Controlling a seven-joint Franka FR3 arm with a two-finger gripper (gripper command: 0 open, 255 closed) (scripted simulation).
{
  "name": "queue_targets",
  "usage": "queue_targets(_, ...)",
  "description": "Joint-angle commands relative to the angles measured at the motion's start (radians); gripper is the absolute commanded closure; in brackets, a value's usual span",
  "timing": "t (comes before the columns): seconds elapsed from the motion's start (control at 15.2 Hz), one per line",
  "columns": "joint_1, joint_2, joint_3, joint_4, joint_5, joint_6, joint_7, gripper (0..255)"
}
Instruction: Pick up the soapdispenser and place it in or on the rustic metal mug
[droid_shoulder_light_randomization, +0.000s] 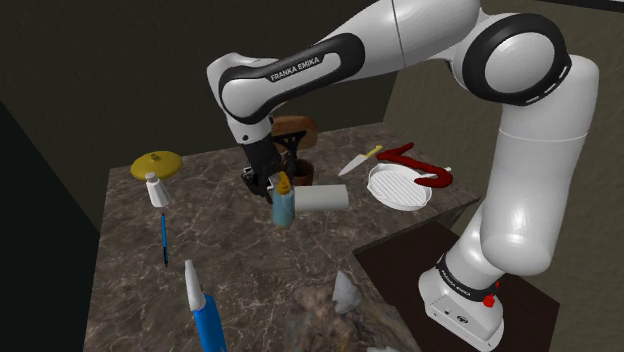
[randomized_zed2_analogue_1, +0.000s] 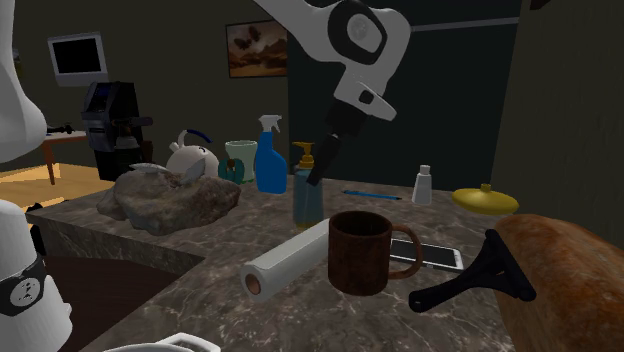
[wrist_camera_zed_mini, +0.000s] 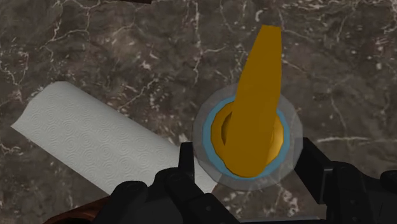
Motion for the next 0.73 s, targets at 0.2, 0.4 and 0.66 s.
queue_targets(0.2,-0.001,-0.02,0.003,0.041,0.007,-0.061,0.0,255)
queue_targets(0.4,-0.002,-0.033,0.004,0.066,0.01,-0.097,0.001,255)
queue_targets(0.66,-0.003,-0.046,0.006,0.102,0.015,-0.146,0.002,255)
